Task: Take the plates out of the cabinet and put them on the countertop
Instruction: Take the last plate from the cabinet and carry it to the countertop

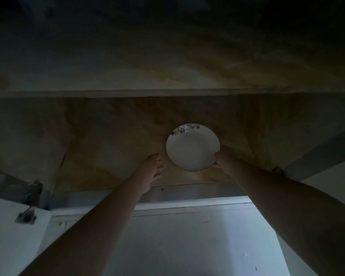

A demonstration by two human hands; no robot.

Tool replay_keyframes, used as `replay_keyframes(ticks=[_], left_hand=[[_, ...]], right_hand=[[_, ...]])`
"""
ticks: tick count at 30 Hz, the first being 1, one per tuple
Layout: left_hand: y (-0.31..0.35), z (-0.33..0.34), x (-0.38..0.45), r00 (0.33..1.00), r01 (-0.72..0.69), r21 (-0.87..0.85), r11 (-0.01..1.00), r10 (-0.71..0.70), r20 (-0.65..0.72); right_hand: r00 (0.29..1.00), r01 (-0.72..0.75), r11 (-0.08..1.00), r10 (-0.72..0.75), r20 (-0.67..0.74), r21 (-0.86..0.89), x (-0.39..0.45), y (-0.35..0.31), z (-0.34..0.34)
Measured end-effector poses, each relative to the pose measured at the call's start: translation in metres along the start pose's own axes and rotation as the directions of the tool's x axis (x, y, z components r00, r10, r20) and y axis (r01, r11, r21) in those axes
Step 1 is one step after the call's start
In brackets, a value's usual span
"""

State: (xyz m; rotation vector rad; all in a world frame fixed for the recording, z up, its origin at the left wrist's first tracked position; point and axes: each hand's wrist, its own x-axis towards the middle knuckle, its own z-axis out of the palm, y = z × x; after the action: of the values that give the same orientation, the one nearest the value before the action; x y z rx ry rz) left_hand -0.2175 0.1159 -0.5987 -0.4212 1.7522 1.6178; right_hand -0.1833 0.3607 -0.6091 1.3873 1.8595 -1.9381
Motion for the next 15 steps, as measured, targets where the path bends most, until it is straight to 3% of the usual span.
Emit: replay_keyframes(ticks=[5,8,12,15], left_hand=[[-0.003,0.005,-0.004,1.000,-0.025,0.157,0.987,0.023,0.014],[-0.007,0.007,-0.004,0.999,-0.053,0.118,0.992,0.052,0.015],[-0.014,0.004,-0.005,0.996,-0.084,-0.013,0.996,0.083,-0.029],[-0.021,-0.009,-0.011,0.992,-0.093,-0.011,0.996,0.091,-0.085]], right_hand=[[0.996,0.063,0.992,-0.055,0.068,-0.112,-0.004,0.006,-0.012],[0.993,0.059,0.976,-0.035,0.117,-0.211,-0.011,0.011,-0.014],[0.974,0.085,0.966,-0.029,0.223,-0.243,-0.023,0.010,-0.008],[0.963,0.090,0.965,-0.021,0.267,-0.247,-0.035,0.009,0.001]])
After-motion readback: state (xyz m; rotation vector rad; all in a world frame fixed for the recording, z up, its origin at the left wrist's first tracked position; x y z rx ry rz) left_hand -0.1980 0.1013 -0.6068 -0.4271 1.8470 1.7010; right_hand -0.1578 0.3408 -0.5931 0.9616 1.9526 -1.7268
